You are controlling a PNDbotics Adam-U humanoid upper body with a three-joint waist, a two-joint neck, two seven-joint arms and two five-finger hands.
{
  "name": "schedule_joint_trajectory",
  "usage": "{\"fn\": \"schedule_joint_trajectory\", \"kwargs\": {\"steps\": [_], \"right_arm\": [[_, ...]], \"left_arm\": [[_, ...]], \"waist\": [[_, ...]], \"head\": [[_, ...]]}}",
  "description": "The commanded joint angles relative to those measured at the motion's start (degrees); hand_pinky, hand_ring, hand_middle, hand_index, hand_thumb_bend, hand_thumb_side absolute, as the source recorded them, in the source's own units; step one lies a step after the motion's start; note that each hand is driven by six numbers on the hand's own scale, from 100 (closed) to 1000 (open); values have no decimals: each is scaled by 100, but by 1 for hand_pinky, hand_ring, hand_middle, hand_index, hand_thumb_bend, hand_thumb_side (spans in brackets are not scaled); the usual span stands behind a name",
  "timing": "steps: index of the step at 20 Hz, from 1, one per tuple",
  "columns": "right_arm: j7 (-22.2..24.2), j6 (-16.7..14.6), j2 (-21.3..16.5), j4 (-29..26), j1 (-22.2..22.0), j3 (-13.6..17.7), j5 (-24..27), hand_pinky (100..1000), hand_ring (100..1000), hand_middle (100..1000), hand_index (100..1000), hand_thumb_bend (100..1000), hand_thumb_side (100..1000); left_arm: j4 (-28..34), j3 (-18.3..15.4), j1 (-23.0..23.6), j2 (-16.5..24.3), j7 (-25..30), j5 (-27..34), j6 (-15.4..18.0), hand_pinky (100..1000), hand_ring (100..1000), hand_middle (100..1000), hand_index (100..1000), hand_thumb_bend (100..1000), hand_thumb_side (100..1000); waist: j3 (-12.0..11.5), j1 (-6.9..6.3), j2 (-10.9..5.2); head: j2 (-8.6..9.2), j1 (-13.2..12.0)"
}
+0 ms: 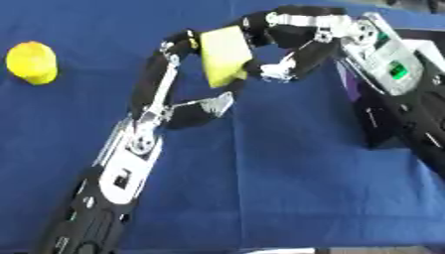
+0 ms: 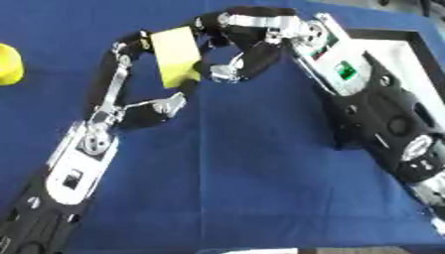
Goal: Pick up the objects with one hand, pass them to the other hand, and then place them into the box on the other side of the table.
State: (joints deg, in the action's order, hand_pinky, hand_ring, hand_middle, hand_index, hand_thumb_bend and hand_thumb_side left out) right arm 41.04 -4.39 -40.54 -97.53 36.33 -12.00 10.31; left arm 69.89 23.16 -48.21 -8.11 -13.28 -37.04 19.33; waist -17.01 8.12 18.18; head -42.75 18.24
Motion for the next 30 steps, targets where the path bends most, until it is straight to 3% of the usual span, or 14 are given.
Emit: {"fn": "schedule_joint_trajectory", "kwargs": {"steps": [1,7,18,30], "right_arm": [[-48,-11,-154,-12,60,100,-38,812,1000,641,793,100,307],[-79,-39,-161,14,36,105,-87,810,1000,637,790,100,297],[-132,25,-152,29,27,112,-169,786,1000,601,746,100,200],[-198,229,-162,22,2,139,-208,774,1000,570,727,100,205]], "left_arm": [[57,9,-64,-67,-82,-67,24,791,615,646,778,472,465],[13,3,-50,-62,-129,-231,77,791,621,651,784,541,445],[-41,-27,-39,-73,-227,-266,52,791,621,651,786,514,461],[-92,-59,-27,-58,-316,-326,-61,796,626,658,792,518,474]], "waist": [[7,-39,-65],[17,-43,-69],[19,-36,-77],[41,-41,-96]], "head": [[2,-5],[-24,-8],[-19,-3],[-36,5]]}}
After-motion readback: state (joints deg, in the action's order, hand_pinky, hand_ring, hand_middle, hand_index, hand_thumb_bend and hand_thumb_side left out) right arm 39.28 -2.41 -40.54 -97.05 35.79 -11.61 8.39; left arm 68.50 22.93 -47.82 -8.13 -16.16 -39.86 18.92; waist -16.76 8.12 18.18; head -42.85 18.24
